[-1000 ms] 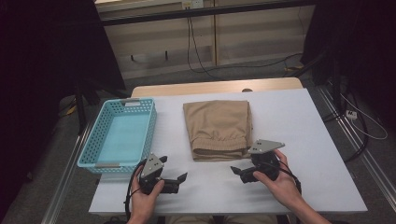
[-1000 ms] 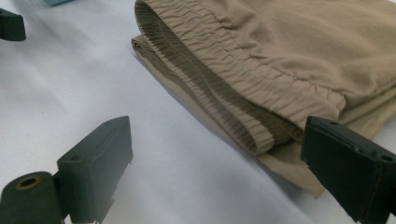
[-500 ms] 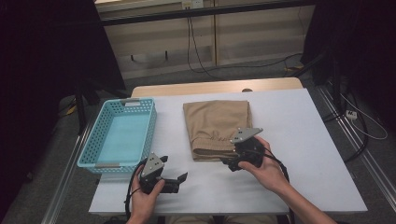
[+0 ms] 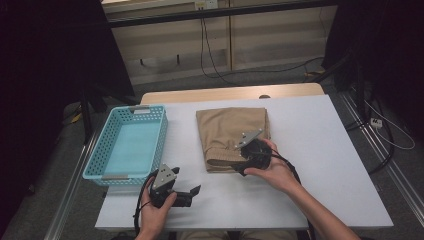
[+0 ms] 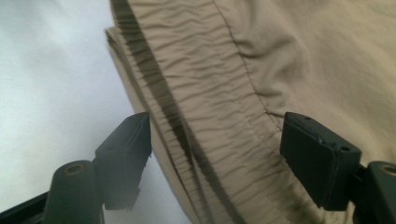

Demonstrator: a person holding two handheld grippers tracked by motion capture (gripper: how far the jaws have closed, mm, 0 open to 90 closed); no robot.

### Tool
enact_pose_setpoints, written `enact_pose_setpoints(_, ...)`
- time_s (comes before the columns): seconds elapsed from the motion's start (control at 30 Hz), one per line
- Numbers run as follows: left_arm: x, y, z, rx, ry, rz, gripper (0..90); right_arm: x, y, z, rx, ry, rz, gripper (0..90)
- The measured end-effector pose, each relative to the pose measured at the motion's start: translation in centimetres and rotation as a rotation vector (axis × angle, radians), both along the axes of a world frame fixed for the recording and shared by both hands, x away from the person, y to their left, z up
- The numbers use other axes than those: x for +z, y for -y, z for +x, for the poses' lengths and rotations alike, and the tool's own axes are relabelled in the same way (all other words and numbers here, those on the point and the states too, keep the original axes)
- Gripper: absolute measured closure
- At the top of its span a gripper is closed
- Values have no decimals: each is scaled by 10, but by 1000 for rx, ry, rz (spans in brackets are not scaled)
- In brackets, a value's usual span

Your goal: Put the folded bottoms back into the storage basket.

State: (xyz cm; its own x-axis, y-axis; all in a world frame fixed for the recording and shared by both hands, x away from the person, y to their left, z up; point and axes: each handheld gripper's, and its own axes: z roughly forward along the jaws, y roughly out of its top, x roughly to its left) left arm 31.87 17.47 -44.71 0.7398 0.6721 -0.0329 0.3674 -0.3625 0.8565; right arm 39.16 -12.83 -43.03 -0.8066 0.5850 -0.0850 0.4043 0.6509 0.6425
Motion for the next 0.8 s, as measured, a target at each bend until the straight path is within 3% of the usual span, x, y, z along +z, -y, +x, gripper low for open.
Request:
enact_pose_setpoints(0.13, -1, 1, 1, -10, -7, 5, 47, -1, 1, 2, 12, -14, 23, 280)
enact_pose_setpoints(0.37, -2, 2, 1, -10, -10, 14, 45, -7, -7, -2, 88, -33, -22, 248)
enact_pose_setpoints(0.47, -3, 4, 1, -24, -24, 10, 44, -10, -12, -6, 114, -6, -79, 246)
enact_pose_setpoints(0.63, -3, 5, 1, -28, -24, 8, 45, -12, -15, -6, 125, 25, -132, 280)
enact_pose_setpoints(0.8, -3, 6, 1, -30, -17, 10, 45, -15, -12, -6, 149, 44, -122, 279)
